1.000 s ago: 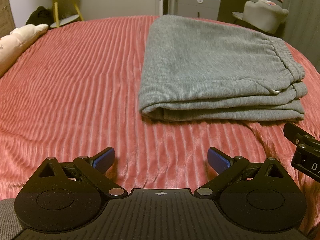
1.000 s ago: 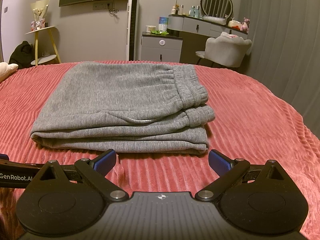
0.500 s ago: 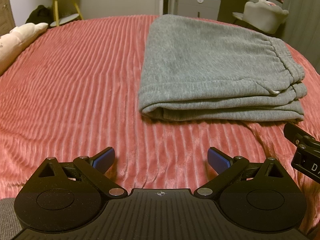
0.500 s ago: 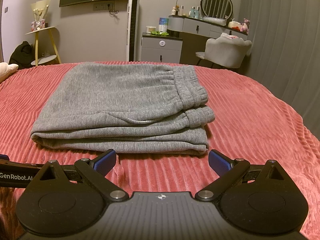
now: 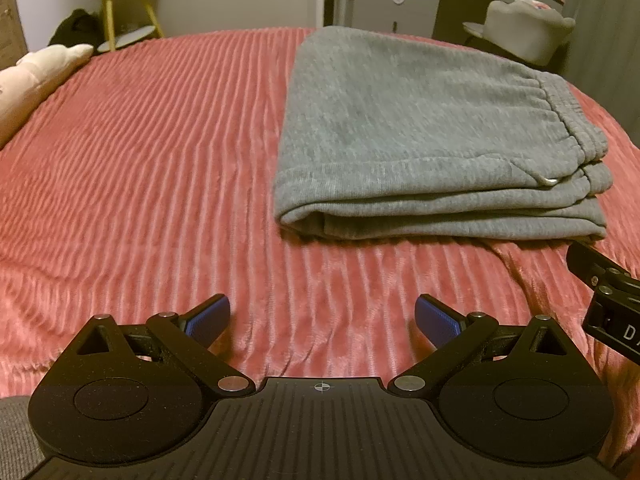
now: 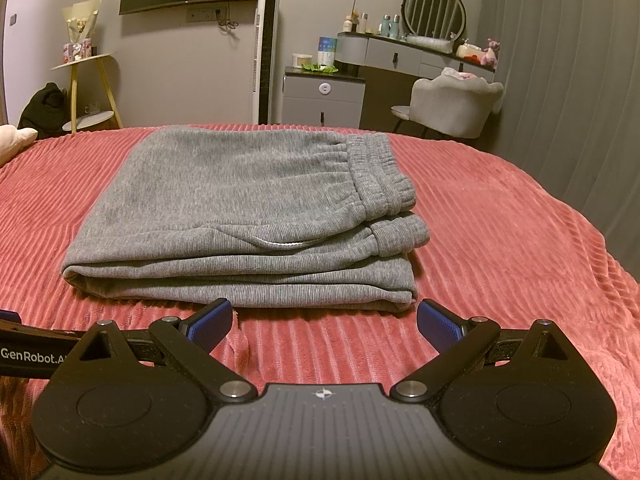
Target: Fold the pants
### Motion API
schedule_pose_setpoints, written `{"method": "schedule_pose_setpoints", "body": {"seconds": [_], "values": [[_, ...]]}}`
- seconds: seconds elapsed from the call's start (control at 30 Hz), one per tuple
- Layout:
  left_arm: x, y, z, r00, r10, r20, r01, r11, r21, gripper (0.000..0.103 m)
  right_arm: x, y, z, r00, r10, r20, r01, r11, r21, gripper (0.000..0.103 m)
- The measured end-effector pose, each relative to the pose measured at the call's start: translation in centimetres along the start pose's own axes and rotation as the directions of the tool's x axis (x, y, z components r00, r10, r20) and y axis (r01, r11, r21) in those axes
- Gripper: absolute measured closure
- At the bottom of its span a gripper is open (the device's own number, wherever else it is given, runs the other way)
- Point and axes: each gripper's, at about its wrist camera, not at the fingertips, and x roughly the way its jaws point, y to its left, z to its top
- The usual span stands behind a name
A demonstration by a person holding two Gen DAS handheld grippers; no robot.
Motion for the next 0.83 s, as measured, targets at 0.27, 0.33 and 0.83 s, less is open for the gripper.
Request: {"method": "schedule_pose_setpoints", "body": {"seconds": [0.27,0.33,0.83], "values": [[0.08,0.02,-0.01,1.000,-0.007,-0.003,0.007,1.000,0.002,0.001,-0.05,0.00,0.01,1.000,0.000,0.001,0.000,1.000,0.000,0.004],[0.13,0.00,-0.03,1.000,-0.007,-0.004,0.007,1.000,0.004,0.001,-0.10,0.04,0.04,1.000,0.002,0.003,-0.002,1.000,0.000,0.004],[-0.14,-0.18,-0.20,1.000,-0.005,0.019,0.005,1.000,0.019,0.001,-0.20,0.21,0.09,1.000,-0.004,0.008,0.004,1.000,0.002,0.004]]}}
